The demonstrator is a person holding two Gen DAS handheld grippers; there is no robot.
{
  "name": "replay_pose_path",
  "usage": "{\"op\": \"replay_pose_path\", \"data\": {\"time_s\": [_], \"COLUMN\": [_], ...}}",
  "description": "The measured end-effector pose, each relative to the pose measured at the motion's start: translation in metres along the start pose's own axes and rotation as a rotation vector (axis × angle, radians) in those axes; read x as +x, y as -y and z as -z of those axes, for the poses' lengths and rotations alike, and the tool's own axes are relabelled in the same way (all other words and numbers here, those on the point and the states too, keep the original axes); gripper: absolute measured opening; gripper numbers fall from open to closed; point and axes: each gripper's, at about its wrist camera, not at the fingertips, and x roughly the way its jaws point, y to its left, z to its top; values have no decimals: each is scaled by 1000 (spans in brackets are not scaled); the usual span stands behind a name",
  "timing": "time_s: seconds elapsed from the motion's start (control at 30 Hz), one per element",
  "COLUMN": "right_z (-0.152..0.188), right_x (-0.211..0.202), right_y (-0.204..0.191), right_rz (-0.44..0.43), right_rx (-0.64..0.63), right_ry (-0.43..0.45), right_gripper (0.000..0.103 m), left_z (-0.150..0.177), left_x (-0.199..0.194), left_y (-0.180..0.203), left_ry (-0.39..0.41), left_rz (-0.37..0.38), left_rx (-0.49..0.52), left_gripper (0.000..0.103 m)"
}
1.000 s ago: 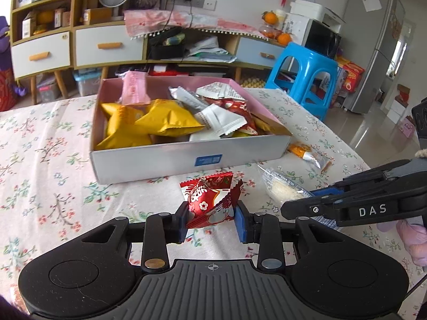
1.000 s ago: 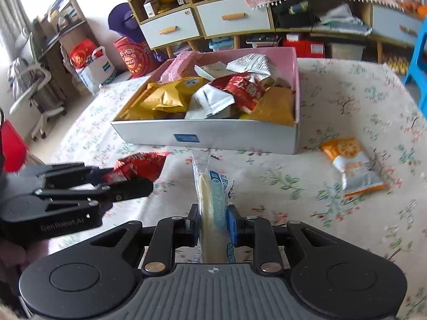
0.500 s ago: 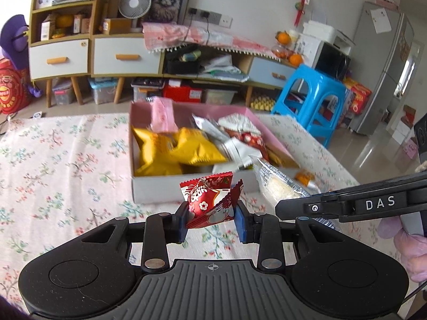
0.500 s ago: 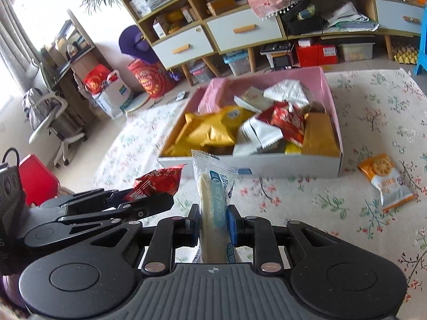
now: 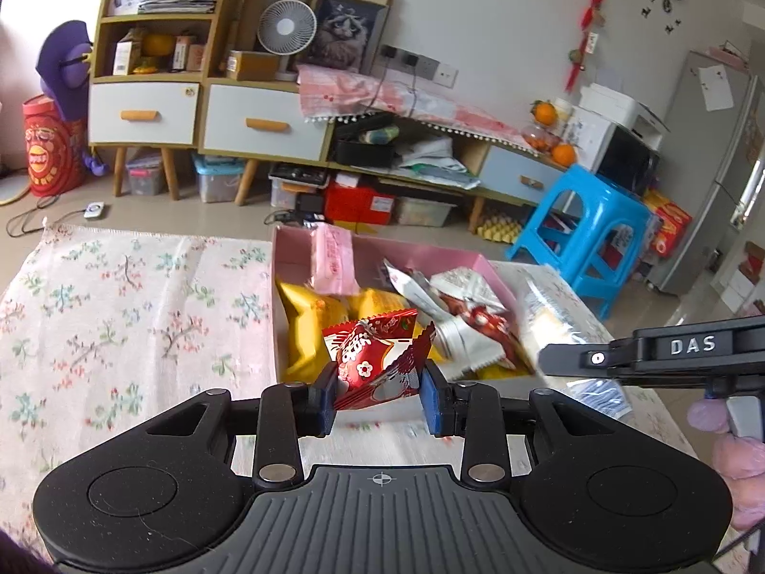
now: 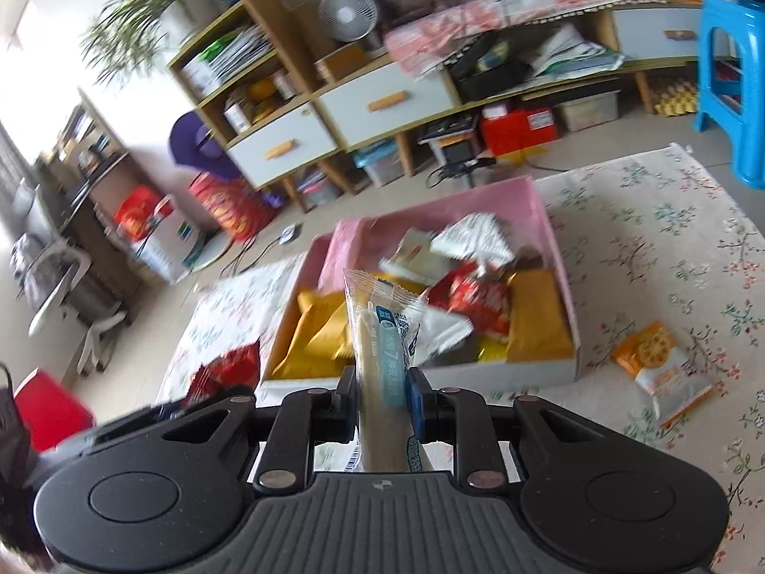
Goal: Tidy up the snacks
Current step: 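Carry the red candy pack and bread-stick packet into the pink box and release them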
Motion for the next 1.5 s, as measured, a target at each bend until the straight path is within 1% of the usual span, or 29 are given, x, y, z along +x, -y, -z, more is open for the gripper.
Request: {"op": "replay_pose_path", "data": {"time_s": [0.17, 0.27, 0.37, 0.63, 0.77, 0.9, 1.13, 1.2, 1.27, 1.33, 1.5], "right_z": [-13, -19, -25, -36, -41, -40, -35, -35, -36, -35, -36], "right_x": [11, 20, 28, 41, 47, 54, 61, 59, 57, 54, 53], "right_y": [9, 15, 18, 15, 16, 20, 20, 21, 21, 19, 14], "right_rz": [23, 25, 21, 13, 33, 52, 115, 123, 136, 152, 151], "right_rx": [77, 144, 192, 214, 187, 189, 153, 154, 158, 149, 128], "right_ry": [48, 66, 82, 160, 183, 187, 179, 187, 196, 210, 216], "right_gripper": [9, 10, 10, 10, 10, 10, 11, 15, 17, 24, 39], "left_z": [-6, -10, -11, -13, -12, -12, -9, -9, -9, -9, -9], "left_x": [20, 30, 38, 56, 65, 74, 75, 75, 74, 73, 71], "left_y": [-2, -4, -1, 8, 7, 5, 8, 9, 11, 14, 18], "left_ry": [9, 14, 25, 51, 40, 23, 31, 35, 39, 38, 42], "left_rz": [-52, -65, -86, -117, -115, -117, -110, -122, -129, -128, -129], "left_rx": [-10, -31, -17, 52, 50, 50, 66, 81, 95, 102, 109], "left_gripper": [32, 32, 32, 32, 32, 32, 32, 35, 36, 38, 59]}}
